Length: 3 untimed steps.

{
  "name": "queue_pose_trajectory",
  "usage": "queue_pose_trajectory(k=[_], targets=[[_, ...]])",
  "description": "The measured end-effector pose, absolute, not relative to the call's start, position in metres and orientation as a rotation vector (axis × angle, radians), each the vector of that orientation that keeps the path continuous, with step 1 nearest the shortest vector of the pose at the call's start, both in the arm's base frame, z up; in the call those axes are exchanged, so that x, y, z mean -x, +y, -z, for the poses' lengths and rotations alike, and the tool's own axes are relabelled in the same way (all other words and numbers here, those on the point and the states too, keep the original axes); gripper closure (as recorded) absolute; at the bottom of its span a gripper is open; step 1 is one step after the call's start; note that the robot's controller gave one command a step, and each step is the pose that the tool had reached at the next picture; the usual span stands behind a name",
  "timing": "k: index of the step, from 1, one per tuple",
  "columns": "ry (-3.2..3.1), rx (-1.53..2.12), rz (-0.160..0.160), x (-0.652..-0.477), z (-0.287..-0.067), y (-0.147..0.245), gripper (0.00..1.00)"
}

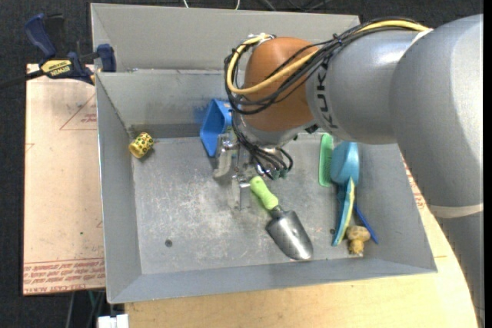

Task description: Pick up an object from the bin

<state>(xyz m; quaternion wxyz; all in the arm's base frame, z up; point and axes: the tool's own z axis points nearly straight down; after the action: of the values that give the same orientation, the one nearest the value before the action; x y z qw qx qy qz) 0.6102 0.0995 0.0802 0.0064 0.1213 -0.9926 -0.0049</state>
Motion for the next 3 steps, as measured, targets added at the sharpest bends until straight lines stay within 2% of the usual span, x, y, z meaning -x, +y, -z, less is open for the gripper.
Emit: queue_pose_trajectory(k=[1, 2, 3], targets=[[-2.941, -0.865, 0.053, -0.653, -0.078, 0.046, 1.00], [-2.941, -0.865, 0.053, -0.653, -0.078, 0.046, 1.00], [-2.931, -0.862, 0.050, -0.648, -0.100, 0.044, 1.00]])
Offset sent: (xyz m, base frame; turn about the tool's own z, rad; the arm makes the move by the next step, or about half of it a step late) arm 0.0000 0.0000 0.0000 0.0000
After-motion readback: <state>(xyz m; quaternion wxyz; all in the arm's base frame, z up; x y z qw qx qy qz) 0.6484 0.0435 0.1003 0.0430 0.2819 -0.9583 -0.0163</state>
